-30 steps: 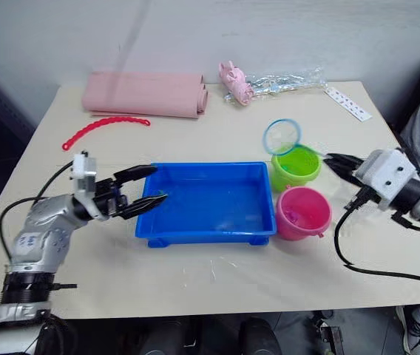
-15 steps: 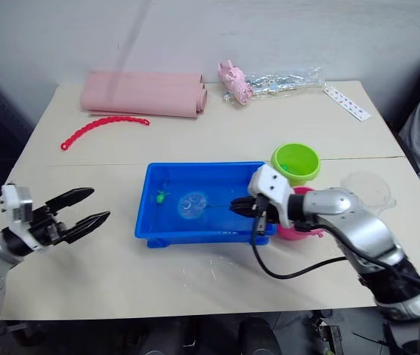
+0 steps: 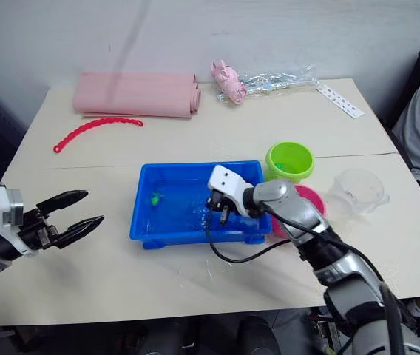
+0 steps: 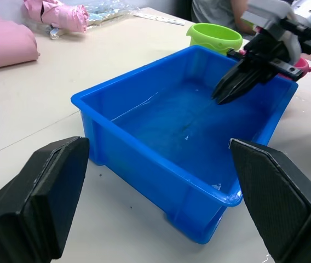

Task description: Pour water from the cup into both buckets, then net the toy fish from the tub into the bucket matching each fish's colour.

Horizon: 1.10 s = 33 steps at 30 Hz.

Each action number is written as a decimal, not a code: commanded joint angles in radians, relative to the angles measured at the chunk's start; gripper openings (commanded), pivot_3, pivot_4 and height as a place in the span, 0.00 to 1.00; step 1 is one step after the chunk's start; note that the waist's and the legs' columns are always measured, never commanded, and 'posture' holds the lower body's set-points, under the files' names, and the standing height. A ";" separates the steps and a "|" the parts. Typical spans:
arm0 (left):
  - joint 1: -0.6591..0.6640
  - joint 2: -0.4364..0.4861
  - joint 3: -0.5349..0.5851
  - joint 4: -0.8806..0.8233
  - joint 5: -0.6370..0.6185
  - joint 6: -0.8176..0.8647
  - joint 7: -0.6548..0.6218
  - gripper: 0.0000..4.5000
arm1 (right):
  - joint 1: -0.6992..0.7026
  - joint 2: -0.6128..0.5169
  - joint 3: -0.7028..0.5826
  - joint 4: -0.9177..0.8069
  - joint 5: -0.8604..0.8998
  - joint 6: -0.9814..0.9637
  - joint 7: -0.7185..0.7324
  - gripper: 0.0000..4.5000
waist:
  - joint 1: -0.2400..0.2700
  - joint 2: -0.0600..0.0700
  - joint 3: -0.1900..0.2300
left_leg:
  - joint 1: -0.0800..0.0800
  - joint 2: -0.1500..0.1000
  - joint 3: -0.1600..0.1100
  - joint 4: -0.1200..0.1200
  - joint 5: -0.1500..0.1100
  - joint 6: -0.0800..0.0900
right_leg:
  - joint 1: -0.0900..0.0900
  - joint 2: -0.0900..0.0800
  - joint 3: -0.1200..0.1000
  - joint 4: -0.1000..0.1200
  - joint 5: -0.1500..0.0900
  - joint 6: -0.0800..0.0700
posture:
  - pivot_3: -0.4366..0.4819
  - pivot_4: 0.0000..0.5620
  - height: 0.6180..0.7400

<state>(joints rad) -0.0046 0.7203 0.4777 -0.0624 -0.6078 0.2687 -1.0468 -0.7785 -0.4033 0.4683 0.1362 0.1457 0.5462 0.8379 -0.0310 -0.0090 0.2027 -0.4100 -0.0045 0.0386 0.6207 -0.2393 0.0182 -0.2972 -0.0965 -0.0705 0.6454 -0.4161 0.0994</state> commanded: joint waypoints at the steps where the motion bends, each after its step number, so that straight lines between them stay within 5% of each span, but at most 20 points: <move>1: -0.019 0.021 0.003 0.003 -0.006 -0.007 -0.009 0.99 | -0.007 0.040 -0.032 0.014 -0.007 -0.046 -0.001 0.00 | 0.000 0.000 0.000 | -0.001 0.000 0.000 0.000 0.000 0.000 | -0.001 0.000 0.000 0.000 0.000 0.000 | 0.48 0.27 1.00; 17: -0.072 0.026 -0.030 0.070 0.012 -0.023 -0.023 0.99 | 0.100 0.028 -0.140 -0.123 0.033 -0.100 0.064 0.00 | 0.001 0.000 0.000 | -0.010 0.000 0.001 0.002 0.002 0.000 | -0.010 0.000 0.000 0.003 0.000 0.000 | 0.48 0.27 1.00; 33: -0.137 -0.004 -0.100 0.077 0.015 -0.046 -0.032 0.99 | 0.271 -0.170 -0.343 -0.346 0.147 -0.073 0.134 0.00 | 0.004 -0.001 0.000 | -0.011 0.000 0.001 0.003 0.002 0.000 | -0.010 0.000 0.000 0.003 0.000 0.000 | 0.48 0.27 1.00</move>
<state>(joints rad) -0.1292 0.7160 0.3752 0.0227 -0.5934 0.2391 -1.0728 -0.5153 -0.5593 0.1688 -0.1579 0.2643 0.4810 0.9620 -0.0267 -0.0096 0.2024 -0.4207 -0.0042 0.0392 0.6240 -0.2376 0.0183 -0.3068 -0.0962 -0.0709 0.6480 -0.4161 0.0994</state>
